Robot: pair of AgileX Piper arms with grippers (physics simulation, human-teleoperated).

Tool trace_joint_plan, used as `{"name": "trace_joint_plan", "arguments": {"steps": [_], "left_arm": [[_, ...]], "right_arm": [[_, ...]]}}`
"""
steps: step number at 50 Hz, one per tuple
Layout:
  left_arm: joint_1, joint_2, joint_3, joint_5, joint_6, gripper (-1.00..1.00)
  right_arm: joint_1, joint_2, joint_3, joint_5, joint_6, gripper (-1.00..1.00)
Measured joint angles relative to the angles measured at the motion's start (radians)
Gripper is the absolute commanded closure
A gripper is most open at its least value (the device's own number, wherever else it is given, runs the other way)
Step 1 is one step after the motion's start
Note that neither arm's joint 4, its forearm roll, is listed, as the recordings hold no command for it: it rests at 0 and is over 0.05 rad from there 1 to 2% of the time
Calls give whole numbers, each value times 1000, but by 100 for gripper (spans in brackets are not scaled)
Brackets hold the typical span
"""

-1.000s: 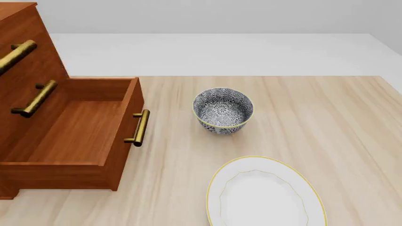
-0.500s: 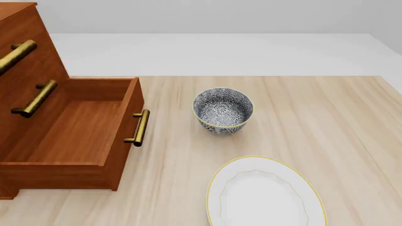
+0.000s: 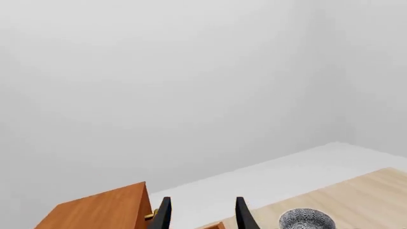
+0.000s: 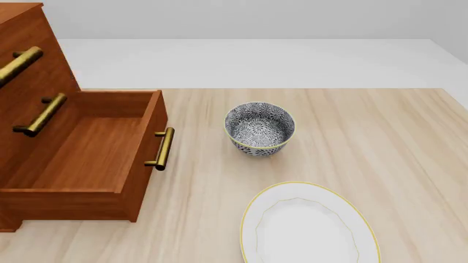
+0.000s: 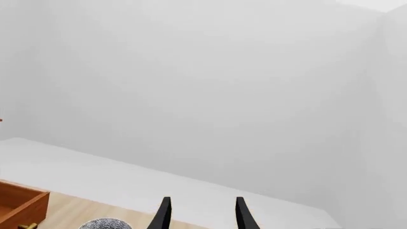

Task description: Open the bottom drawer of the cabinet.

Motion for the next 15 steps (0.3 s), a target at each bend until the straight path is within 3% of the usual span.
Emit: {"name": "trace_joint_plan", "arguments": {"steps": [15], "left_arm": [[0,-1,-113,123,65,-100]], "right_arm": [[-13,0,-135,113,19,-100]]}}
